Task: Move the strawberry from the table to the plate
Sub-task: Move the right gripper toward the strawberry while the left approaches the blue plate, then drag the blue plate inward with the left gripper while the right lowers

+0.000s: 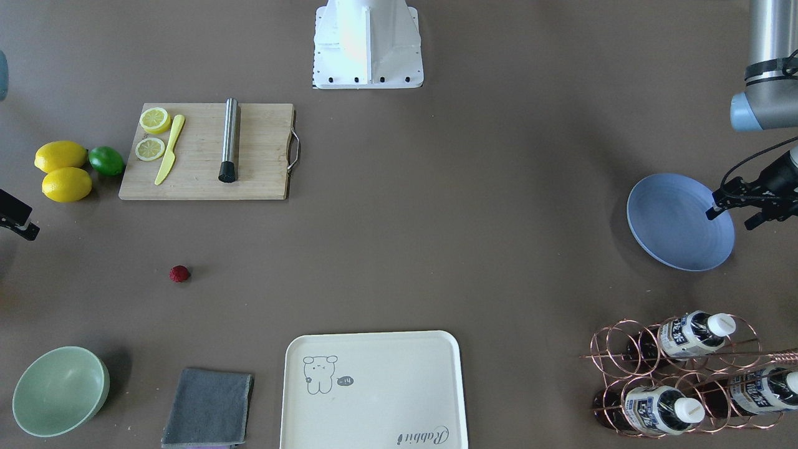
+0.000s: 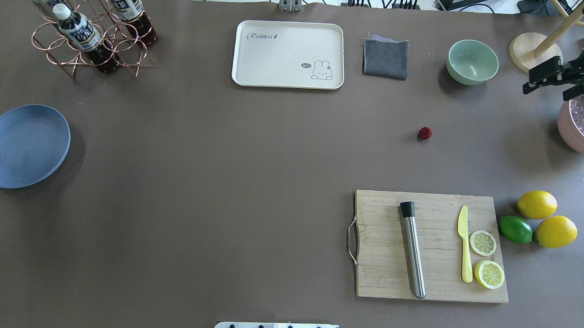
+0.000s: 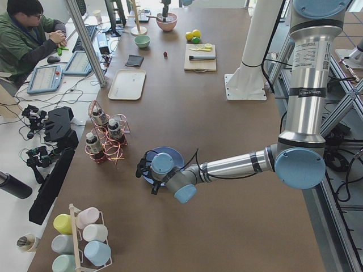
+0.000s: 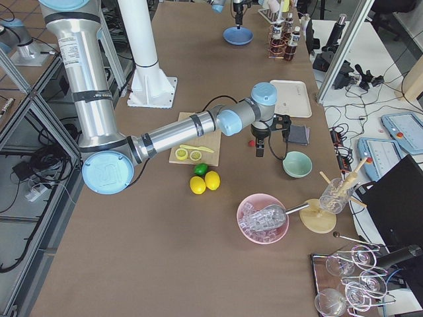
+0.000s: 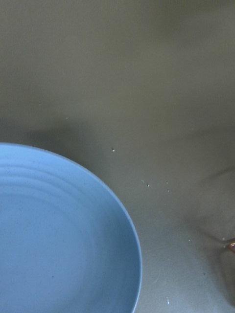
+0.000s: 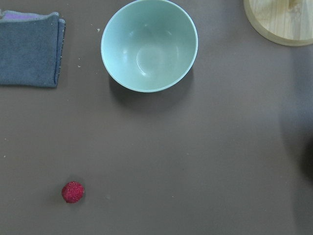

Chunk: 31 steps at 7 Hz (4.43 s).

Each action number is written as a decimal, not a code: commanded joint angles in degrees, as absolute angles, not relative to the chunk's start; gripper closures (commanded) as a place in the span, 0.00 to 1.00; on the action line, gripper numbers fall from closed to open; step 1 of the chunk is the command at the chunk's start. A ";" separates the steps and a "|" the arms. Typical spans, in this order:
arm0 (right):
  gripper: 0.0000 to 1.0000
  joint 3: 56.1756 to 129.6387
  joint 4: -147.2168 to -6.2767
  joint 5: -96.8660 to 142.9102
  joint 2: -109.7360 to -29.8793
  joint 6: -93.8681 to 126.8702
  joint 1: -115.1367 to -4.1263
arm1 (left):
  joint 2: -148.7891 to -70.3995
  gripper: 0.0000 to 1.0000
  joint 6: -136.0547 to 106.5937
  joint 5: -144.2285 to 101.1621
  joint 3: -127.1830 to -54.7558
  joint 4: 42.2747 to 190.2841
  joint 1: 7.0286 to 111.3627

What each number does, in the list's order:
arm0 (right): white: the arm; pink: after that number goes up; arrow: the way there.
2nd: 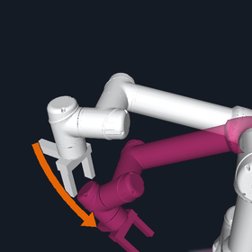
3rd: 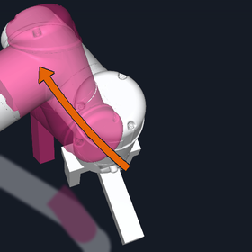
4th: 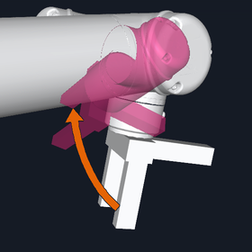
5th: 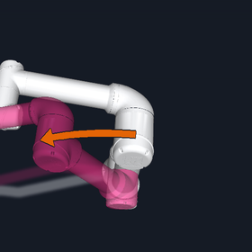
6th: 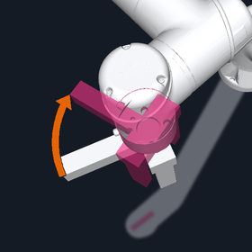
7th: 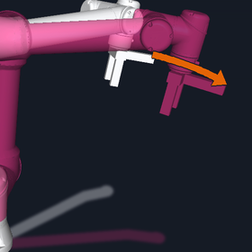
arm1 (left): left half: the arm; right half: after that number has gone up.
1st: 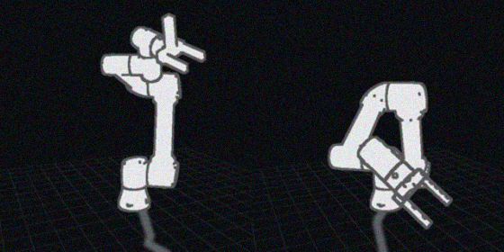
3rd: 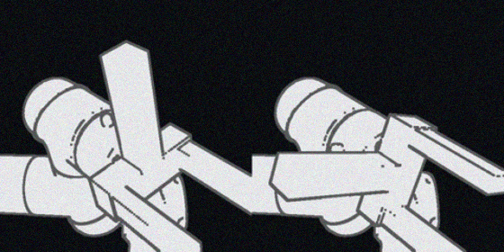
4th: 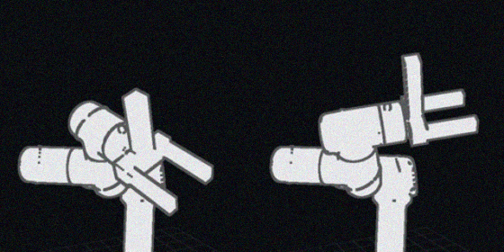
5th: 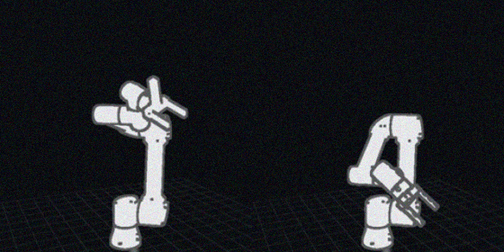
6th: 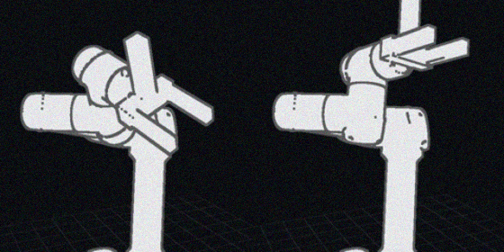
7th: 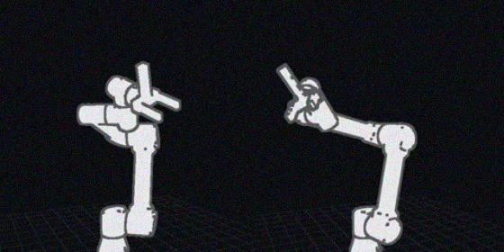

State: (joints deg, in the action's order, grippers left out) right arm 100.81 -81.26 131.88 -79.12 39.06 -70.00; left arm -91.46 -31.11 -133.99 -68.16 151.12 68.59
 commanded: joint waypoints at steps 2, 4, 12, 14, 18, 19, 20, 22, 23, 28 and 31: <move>0.00 101.07 -80.33 130.78 -79.10 39.11 -69.26 | -91.50 0.03 -30.76 -134.12 -67.24 151.00 68.12; 0.00 100.90 -80.33 130.69 -79.10 39.11 -69.26 | -91.41 0.05 -30.76 -134.21 -66.80 150.91 68.12; 0.00 100.99 -79.10 130.78 -79.10 39.11 -69.26 | -91.75 1.00 -31.82 -144.64 -67.31 145.50 71.17; 0.00 100.99 -79.10 130.78 -79.10 39.20 -69.34 | -94.72 1.00 -31.90 -151.84 -71.61 137.25 73.90; 0.00 100.99 -78.84 130.35 -79.19 39.20 -69.70 | -100.89 1.00 -46.85 -156.12 -78.97 132.45 72.97; 0.00 100.73 -78.84 129.47 -79.19 39.11 -69.61 | -100.64 1.00 -53.98 -152.79 -84.49 132.45 69.21; 0.00 100.81 -78.84 129.20 -79.10 39.20 -69.09 | -101.33 1.00 -59.88 -150.49 -88.47 132.36 65.86; 0.00 100.20 -79.01 124.22 -76.48 41.47 -64.19 | -103.27 1.00 -72.54 -139.28 -96.20 132.36 55.26; 0.00 99.59 -79.27 124.10 -74.90 42.35 -62.59 | -104.92 1.00 -76.34 -134.87 -97.89 132.36 51.72; 0.00 93.69 -78.93 124.19 -71.64 48.32 -56.61 | -113.02 1.00 -87.61 -113.41 -98.70 131.84 33.70; 0.00 92.04 -75.35 123.93 -71.63 50.70 -54.50 | -117.59 1.00 -87.80 -103.21 -98.44 125.60 25.60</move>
State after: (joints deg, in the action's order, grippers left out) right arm 93.28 -77.87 124.04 -71.67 49.14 -55.30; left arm -116.12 -87.74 -106.78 -98.76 127.51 28.52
